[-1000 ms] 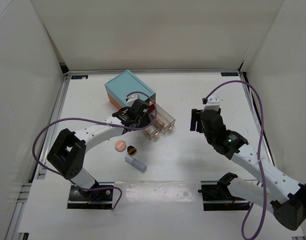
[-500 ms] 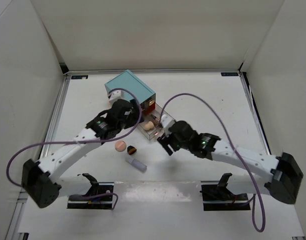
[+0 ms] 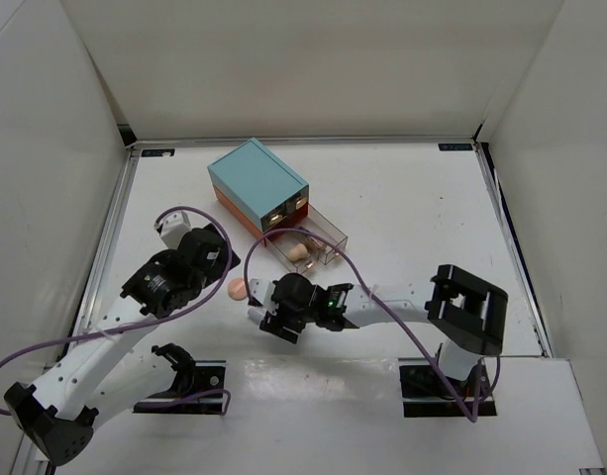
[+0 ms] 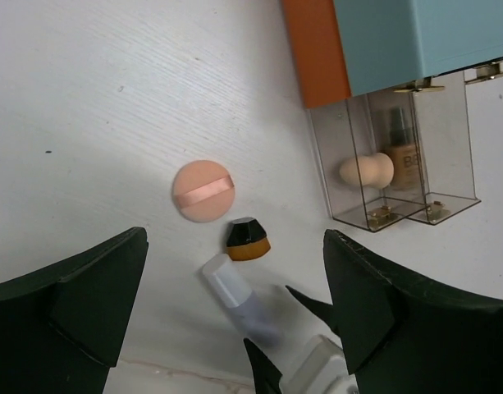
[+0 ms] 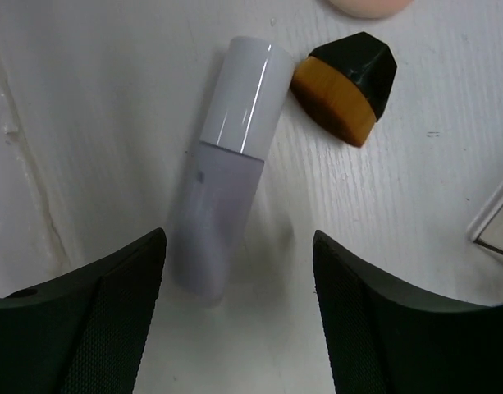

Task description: Organize the makeup

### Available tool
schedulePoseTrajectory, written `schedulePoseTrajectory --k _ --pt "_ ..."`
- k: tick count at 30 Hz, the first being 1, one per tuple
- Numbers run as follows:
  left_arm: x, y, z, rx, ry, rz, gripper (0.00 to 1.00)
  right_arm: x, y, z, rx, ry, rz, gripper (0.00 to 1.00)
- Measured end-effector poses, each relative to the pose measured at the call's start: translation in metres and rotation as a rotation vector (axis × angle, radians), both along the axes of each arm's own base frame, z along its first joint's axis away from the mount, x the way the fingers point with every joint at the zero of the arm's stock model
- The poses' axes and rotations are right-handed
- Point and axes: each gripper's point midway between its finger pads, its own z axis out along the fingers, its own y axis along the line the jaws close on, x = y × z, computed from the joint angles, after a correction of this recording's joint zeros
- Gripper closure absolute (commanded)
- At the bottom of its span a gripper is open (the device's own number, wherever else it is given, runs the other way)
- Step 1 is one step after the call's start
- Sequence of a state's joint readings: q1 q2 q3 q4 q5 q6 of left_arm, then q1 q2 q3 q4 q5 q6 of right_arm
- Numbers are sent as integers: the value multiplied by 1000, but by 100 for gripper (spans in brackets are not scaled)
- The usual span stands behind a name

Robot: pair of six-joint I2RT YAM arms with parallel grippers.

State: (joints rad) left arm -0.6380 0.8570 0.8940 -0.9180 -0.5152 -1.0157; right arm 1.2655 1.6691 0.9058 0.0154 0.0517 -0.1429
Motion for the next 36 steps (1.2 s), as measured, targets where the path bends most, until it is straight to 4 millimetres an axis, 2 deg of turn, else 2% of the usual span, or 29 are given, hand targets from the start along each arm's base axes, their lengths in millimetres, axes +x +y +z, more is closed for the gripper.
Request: schedulePoseTrajectory --k 1,4,5,6,9,12,15,19,22,24,26,30,33,36 --pt "-2 2 -1 -1 4 6 2 0 2 -6 -2 3 3 29" --pt "-8 7 -5 2 18 20 2 1 8 -18 -14 12 8 47" --pt "-9 8 -6 6 24 25 2 2 13 -19 -3 16 10 52" --pt "-10 9 -7 8 28 29 2 2 18 -19 5 15 8 63" --pt "-10 10 -9 16 35 35 2 2 20 -19 13 9 2 80" --pt "-9 10 -11 24 41 37 2 -1 16 -18 10 6 4 86" --pt "-7 9 -14 32 51 36 2 -6 3 -9 -3 8 -3 91" --pt "-4 7 -19 47 65 31 2 5 -12 32 51 -51 -68 91" --pt "-2 5 -22 58 73 25 2 34 -26 63 107 -90 -165 91" --pt "-1 3 -23 57 76 21 2 65 -46 73 100 -110 -262 91" --pt "0 0 -25 51 80 10 2 104 -68 81 85 -135 -382 91" --pt "2 -6 -32 43 96 -9 2 157 -107 85 16 -170 -536 91" --pt "3 -9 -36 47 110 -18 2 184 -118 81 -23 -176 -581 91" --pt "3 -13 -38 47 121 -36 2 205 -120 71 -60 -165 -598 91"
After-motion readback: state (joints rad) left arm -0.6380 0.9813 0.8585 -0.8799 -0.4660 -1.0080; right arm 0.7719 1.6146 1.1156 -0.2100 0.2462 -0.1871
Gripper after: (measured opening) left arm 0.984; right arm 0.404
